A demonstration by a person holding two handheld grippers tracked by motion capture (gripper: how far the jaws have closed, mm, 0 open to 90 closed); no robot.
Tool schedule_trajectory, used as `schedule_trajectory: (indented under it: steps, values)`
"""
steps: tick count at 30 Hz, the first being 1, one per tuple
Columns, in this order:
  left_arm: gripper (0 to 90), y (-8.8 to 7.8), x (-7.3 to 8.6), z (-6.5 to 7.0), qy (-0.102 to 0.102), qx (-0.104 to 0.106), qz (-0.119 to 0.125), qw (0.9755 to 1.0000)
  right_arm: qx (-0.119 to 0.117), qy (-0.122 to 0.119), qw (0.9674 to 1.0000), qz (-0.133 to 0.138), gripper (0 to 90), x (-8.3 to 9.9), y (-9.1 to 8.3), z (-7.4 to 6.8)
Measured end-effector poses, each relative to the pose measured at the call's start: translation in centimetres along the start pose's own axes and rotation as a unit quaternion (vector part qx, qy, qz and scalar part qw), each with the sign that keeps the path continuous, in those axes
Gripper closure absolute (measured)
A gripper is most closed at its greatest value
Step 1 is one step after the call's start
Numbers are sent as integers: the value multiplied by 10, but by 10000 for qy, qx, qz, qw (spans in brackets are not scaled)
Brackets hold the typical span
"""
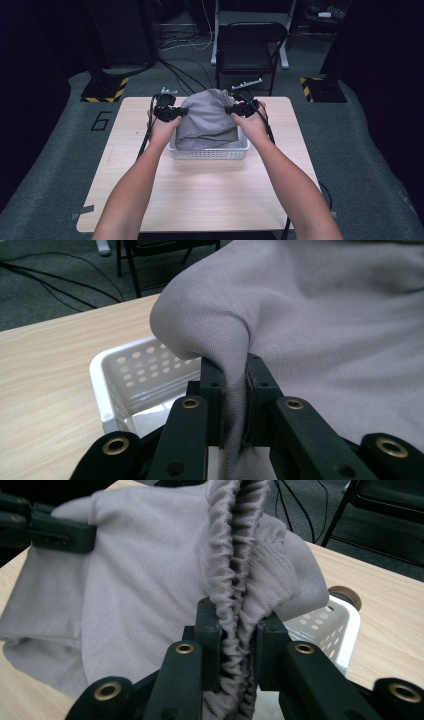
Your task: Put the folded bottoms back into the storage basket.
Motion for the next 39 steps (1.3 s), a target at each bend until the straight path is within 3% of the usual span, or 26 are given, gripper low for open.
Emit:
schedule_trajectory:
  steps: [13,16,18,26,32,39]
  values:
    - [814,13,8,-1,10,-86,-132,9999,60,19,9999,-94,765,10,10,2]
    - [813,16,13,-1,-130,-91,-143,9998,63,12,9998,-164,765,13,13,2]
    - [814,18,17,-3,-93,-61,-221,9997,56,18,9999,-115,764,14,16,1]
    - [813,24,28,-5,-252,-61,-300,9992,89,-91,9996,-243,764,20,26,-1]
    - [812,28,36,-4,-315,-57,-349,9989,107,-22,9995,-301,764,25,31,0]
    - [811,30,39,-1,-234,-46,-401,9989,114,-33,9990,-420,764,31,36,4]
Point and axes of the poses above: each handheld gripper's, and its own axes: y roughly forward along the jaws, x roughly out of its underside, z roughly to its right, the point moved 6 cm from there along y, roughly forward along the jaws, and after that the axes turned 8 degrees about y, right-handed, at the moved point
